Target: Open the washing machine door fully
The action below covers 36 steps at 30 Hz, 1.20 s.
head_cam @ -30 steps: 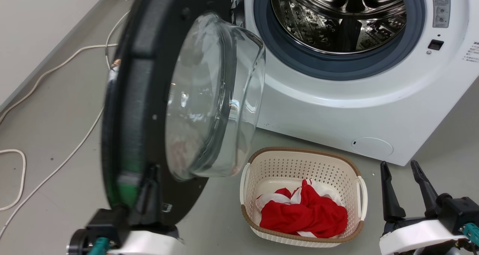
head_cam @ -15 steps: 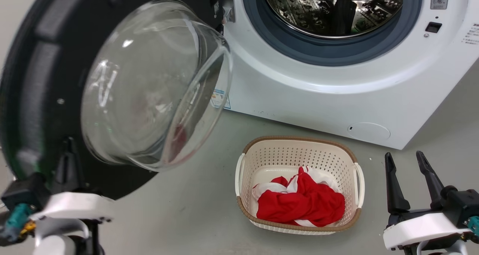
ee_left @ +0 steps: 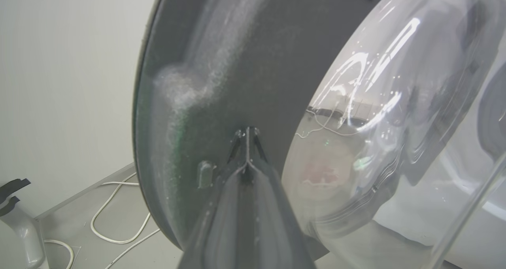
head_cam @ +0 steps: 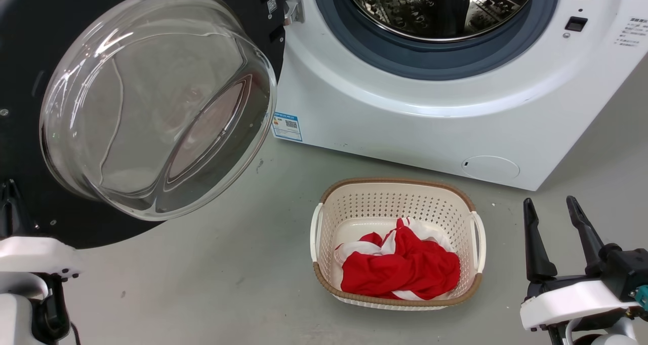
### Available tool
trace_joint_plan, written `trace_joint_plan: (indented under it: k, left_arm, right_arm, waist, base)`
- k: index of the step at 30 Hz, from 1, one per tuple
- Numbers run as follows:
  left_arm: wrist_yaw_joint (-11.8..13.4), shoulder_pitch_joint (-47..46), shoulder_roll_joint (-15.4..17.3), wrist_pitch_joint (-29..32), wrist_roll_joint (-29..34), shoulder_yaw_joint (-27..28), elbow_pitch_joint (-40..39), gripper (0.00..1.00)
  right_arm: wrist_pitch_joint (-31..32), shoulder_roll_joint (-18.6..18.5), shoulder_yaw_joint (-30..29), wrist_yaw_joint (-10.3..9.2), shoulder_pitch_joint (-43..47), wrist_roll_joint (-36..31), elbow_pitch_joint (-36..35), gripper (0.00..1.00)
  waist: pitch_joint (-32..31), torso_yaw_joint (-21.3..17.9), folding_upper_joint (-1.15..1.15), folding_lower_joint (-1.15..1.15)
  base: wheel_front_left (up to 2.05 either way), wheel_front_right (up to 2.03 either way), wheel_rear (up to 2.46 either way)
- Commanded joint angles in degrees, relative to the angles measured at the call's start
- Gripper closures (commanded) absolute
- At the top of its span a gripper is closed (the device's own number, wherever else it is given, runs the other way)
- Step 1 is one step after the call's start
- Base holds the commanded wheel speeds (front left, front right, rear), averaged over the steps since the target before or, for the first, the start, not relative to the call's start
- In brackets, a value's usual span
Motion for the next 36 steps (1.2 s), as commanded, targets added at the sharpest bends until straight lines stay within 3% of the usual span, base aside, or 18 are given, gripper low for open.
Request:
trace_joint_plan:
  k: [1, 6, 12, 18, 23, 24, 27, 36]
  left_arm:
    - [-0.4, -0.8, 0.5, -0.3, 0.5, 0.6, 1.4, 1.0]
    - [-0.2, 2.9, -0.6, -0.6, 2.4, 2.3, -0.7, 1.0]
    - [1.2, 11.7, -5.7, -0.6, 6.2, 3.6, -10.6, 1.0]
    - [1.8, 17.6, -10.6, -0.6, 9.9, 0.4, -17.9, 1.0]
    - [0.1, 20.2, -13.6, -0.5, 12.6, -4.8, -19.9, 1.0]
    - [-0.4, 20.1, -14.2, -0.5, 13.2, -5.9, -20.1, 0.89]
    - [-1.2, 19.9, -15.8, -0.5, 14.5, -8.6, -19.8, 0.0]
    - [-3.0, 14.1, -17.9, -0.5, 18.2, -12.2, -19.1, 0.0]
  right_arm:
    - [0.1, 0.1, 0.2, -0.03, -0.5, 0.0, 0.0, 0.0]
    - [-0.7, 0.1, 0.6, -0.03, 0.0, 1.2, 1.0, 0.0]
    - [-1.1, 0.1, 1.0, -0.03, 0.7, 1.5, 1.8, 0.0]
    - [-1.2, 0.1, 1.4, -0.03, 1.1, 1.5, 2.1, 0.0]
    - [-1.2, 0.1, 1.7, -0.03, 1.7, 1.5, 2.0, 0.0]
    - [-1.1, 0.1, 1.8, -0.03, 1.7, 1.4, 2.0, 0.0]
    - [-0.8, 0.1, 2.1, -0.03, 1.9, 1.0, 1.9, 0.0]
    - [-0.6, 0.1, 2.2, -0.03, 1.3, -0.2, 0.1, 0.0]
  waist:
    - [-0.3, -0.4, 0.0, 0.0]
    - [-1.9, -2.0, 0.0, 0.0]
    - [-4.0, -3.6, 0.0, 0.0]
    - [-5.4, -4.4, 0.0, 0.0]
    - [-6.6, -6.2, 0.0, 0.0]
    - [-6.9, -6.7, 0.0, 0.0]
    - [-7.3, -8.3, 0.0, 0.0]
    - [-7.2, -13.3, 0.0, 0.0]
  base:
    - [0.0, 0.0, 0.0]
    - [0.0, 0.0, 0.0]
    - [0.0, 0.0, 0.0]
    - [0.0, 0.0, 0.0]
    - [0.0, 0.0, 0.0]
    - [0.0, 0.0, 0.0]
    - [0.0, 0.0, 0.0]
    - [0.0, 0.0, 0.0]
